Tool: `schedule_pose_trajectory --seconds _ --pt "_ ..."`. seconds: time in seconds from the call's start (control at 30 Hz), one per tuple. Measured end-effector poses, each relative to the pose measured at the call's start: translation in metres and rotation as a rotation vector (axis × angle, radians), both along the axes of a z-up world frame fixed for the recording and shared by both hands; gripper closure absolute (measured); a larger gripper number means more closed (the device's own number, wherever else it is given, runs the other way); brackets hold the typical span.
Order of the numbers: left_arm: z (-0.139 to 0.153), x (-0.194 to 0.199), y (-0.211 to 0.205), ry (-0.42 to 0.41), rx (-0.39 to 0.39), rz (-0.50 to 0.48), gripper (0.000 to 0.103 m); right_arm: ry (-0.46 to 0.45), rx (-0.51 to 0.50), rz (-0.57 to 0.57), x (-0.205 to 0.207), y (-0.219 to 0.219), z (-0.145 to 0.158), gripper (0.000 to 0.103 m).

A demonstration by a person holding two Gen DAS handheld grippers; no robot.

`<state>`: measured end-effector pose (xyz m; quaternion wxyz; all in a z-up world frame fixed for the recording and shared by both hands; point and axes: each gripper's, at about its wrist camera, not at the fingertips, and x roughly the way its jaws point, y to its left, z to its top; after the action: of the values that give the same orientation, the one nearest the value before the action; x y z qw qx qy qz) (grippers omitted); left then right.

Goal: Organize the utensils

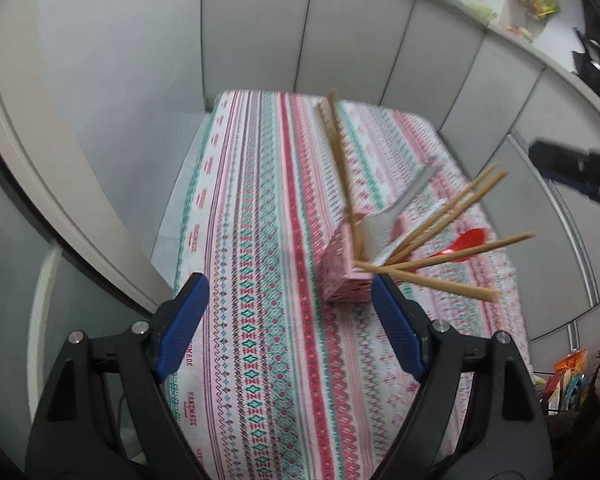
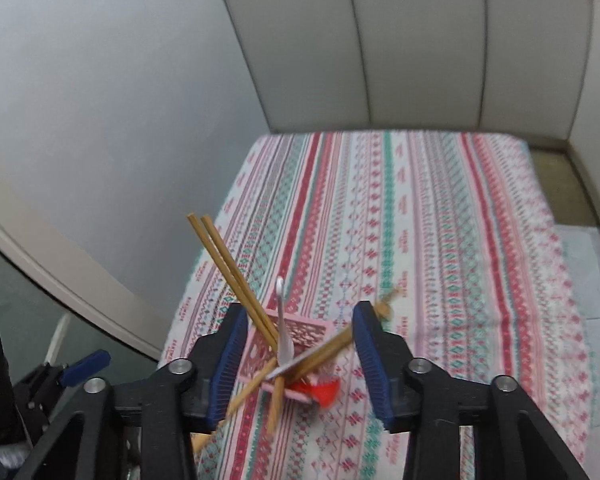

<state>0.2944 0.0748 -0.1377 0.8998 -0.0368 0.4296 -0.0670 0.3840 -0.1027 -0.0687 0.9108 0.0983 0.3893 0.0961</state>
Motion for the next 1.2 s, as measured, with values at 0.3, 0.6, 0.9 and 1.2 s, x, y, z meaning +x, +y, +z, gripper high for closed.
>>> schedule_pose_trajectory --seconds 0.3,0.6,0.9,1.2 --pt "0.064 -0.071 -0.037 -0.144 0.015 -0.036 0.003 -0.132 0.001 -0.101 -0.118 -0.031 0.030 0.013" --pt "0.095 -0.146 -0.071 -0.231 0.080 0.006 0.001 -0.186 -0.073 -0.250 -0.210 -0.045 0.048 0.001" --pt "0.109 -0.188 -0.090 -0.297 0.101 0.030 0.001 -0.222 -0.124 -0.355 -0.262 -0.060 0.050 0.001" --pt "0.111 -0.203 -0.104 -0.318 0.118 0.019 0.001 -0.233 -0.080 -0.360 -0.279 -0.069 0.045 0.001"
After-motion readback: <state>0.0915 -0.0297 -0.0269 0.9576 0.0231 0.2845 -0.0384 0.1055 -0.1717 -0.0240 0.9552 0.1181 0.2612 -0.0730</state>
